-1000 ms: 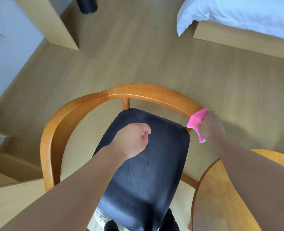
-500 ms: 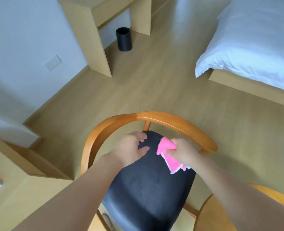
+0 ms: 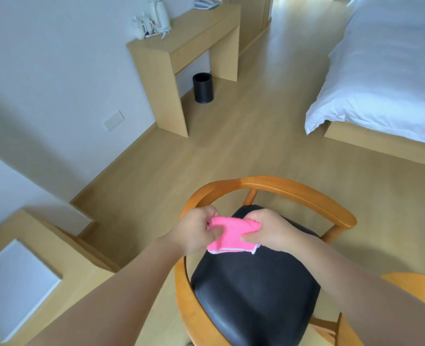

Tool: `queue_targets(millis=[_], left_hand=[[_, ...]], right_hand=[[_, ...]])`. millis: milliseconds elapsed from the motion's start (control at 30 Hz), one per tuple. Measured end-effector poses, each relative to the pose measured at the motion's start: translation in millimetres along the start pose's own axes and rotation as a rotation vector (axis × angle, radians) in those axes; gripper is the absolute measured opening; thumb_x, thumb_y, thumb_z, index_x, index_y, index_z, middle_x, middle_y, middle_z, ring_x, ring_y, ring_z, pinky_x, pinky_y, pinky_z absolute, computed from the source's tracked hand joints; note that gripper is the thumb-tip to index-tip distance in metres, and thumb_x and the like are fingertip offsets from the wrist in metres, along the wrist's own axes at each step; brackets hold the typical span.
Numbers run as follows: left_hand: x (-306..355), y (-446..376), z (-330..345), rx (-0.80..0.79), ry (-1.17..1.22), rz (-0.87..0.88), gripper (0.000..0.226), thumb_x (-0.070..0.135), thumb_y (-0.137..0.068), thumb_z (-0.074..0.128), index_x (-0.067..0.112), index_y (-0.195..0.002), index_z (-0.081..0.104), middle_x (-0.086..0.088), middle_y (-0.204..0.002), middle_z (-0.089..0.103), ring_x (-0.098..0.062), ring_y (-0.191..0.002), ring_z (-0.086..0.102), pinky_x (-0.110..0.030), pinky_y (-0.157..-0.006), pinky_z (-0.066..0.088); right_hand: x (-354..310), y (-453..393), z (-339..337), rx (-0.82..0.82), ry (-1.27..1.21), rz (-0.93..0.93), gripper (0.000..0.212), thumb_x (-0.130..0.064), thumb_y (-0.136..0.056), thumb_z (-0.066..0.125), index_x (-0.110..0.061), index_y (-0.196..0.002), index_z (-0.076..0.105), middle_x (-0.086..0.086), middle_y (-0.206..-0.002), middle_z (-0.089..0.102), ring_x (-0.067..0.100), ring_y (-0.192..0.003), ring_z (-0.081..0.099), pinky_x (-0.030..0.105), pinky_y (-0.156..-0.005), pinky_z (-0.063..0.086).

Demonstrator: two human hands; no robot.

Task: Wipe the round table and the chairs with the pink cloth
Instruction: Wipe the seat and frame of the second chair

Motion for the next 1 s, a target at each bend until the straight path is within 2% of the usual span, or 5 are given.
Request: queue_targets(millis=[300,500,633,833,1000], left_hand=[[-23.9,10.0,0.5,-0.024,0.126,-0.189,0.019,0.028,-0.095,0.047,0.017,-0.087,0.061,-0.002,-0.078,0.068,-0.007,-0.062,0.067,-0.014,-0.054,0.052],[-27.5,1.4,30.6,-0.094,0.979,-0.401,0.030,0.026,-0.095,0.050,0.006,-0.111,0.066,-0.016,-0.104,0.070,-0.028,-0.096,0.069,-0.042,-0.090,0.055],[-31.7,-20.4,52.8,0.003,0.752,-0.401,0.031,0.025,-0.083,0.068,0.010,-0.109,0.062,-0.008,-0.101,0.071,-0.019,-0.092,0.070,-0.032,-0.085,0.056],[-56.0,-74.5,67.6,0.089,0.135,-0.309,0.018,0.017,-0.088,0.057,0.022,-0.105,0.060,0.003,-0.091,0.067,-0.010,-0.082,0.063,-0.016,-0.060,0.047],[-72.8,-117.1,80.9,0.009,-0.386,-0.044,0.031,0.017,-0.090,0.054,0.026,-0.119,0.057,0.001,-0.099,0.068,-0.016,-0.083,0.064,-0.028,-0.068,0.054]], right_hand=[[-28.4,10.1,38.0,0.354,-0.012,-0.228,0.017,-0.012,-0.083,0.063,-0.028,-0.076,0.058,-0.011,-0.076,0.054,0.010,-0.068,0.059,0.015,-0.057,0.046],[-7.2,7.6,55.8,0.219,0.105,-0.356,0.048,-0.019,-0.090,0.062,-0.032,-0.134,0.048,-0.021,-0.119,0.043,0.002,-0.102,0.052,0.010,-0.088,0.047],[31.7,-1.3,47.5,0.104,0.117,-0.396,0.056,-0.014,-0.093,0.054,-0.032,-0.145,0.040,-0.025,-0.148,0.031,-0.001,-0.122,0.046,0.006,-0.097,0.035],[99.6,-32.8,32.0,0.090,0.296,-0.439,0.045,-0.017,-0.096,0.047,-0.029,-0.139,0.049,-0.015,-0.146,0.040,0.005,-0.129,0.042,0.016,-0.099,0.035],[149.9,-61.5,41.2,0.154,0.301,-0.407,0.040,-0.020,-0.098,0.045,-0.029,-0.136,0.053,-0.016,-0.146,0.040,0.004,-0.130,0.041,0.017,-0.101,0.034]])
Point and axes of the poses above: each hand's wrist, its own y-axis away from the middle knuckle, its own z-axis out of the palm, x = y × z, the point moved 5 cm from there along -y, towards the middle knuckle
